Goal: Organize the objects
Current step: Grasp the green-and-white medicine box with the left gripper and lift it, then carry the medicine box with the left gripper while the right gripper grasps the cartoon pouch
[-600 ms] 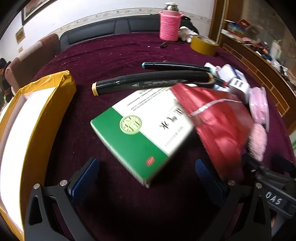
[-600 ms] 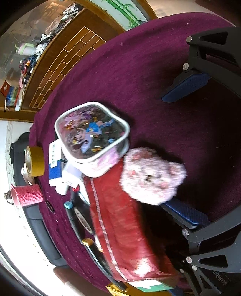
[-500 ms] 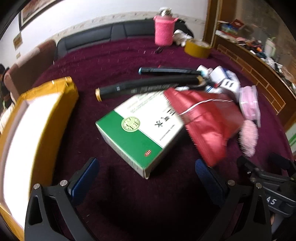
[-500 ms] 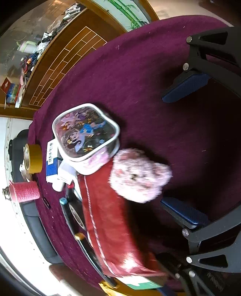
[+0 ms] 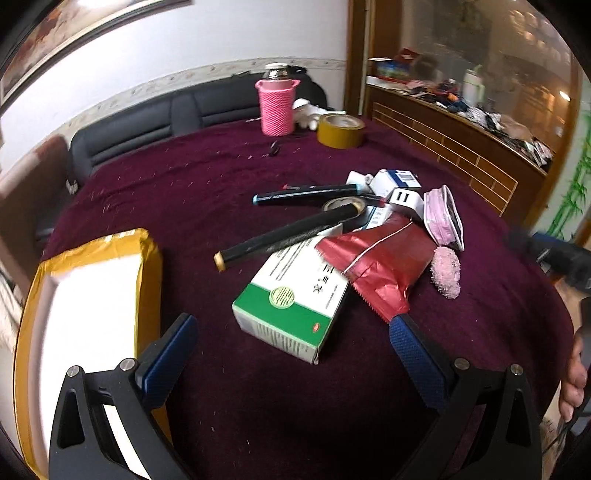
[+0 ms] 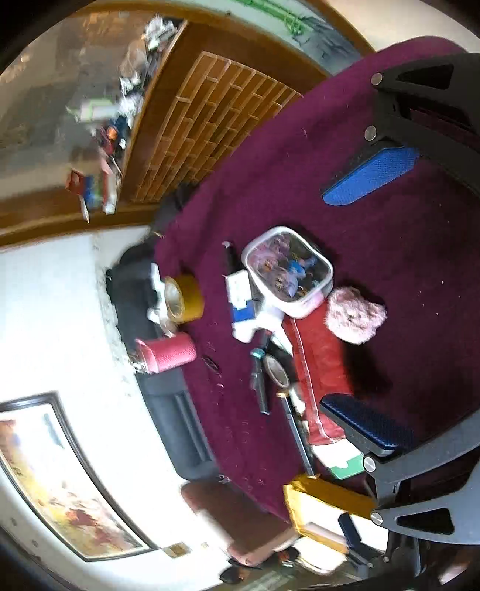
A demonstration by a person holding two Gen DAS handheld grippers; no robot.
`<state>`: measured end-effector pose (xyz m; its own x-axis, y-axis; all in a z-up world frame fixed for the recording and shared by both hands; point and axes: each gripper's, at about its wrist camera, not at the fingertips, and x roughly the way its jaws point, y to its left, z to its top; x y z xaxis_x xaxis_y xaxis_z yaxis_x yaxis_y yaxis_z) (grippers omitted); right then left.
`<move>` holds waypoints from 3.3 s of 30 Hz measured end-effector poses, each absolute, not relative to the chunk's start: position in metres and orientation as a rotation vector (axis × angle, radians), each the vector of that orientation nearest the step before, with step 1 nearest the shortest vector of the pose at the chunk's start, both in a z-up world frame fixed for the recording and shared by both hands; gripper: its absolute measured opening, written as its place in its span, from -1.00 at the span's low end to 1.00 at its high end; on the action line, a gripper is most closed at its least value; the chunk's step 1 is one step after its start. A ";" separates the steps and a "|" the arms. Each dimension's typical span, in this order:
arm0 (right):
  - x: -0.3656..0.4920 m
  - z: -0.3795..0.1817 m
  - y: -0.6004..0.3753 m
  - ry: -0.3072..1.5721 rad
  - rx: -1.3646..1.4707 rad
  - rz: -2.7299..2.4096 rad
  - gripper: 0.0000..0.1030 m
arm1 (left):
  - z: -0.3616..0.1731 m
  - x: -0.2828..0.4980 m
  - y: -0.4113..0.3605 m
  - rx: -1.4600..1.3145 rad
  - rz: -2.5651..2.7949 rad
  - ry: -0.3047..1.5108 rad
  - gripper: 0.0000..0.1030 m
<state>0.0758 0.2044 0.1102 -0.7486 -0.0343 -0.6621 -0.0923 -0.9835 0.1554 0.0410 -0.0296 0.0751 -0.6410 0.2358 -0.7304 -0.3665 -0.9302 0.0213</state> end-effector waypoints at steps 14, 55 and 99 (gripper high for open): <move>0.068 0.057 0.213 0.391 -1.361 2.783 1.00 | 0.017 -0.021 0.011 -1.365 2.469 0.427 0.93; 0.034 0.056 0.265 0.436 -1.356 2.597 1.00 | 0.072 0.085 -0.098 -1.155 2.531 -0.168 0.35; 0.051 0.174 0.162 0.688 -1.401 3.014 0.71 | 0.165 0.137 -0.189 -0.920 2.697 -0.225 0.36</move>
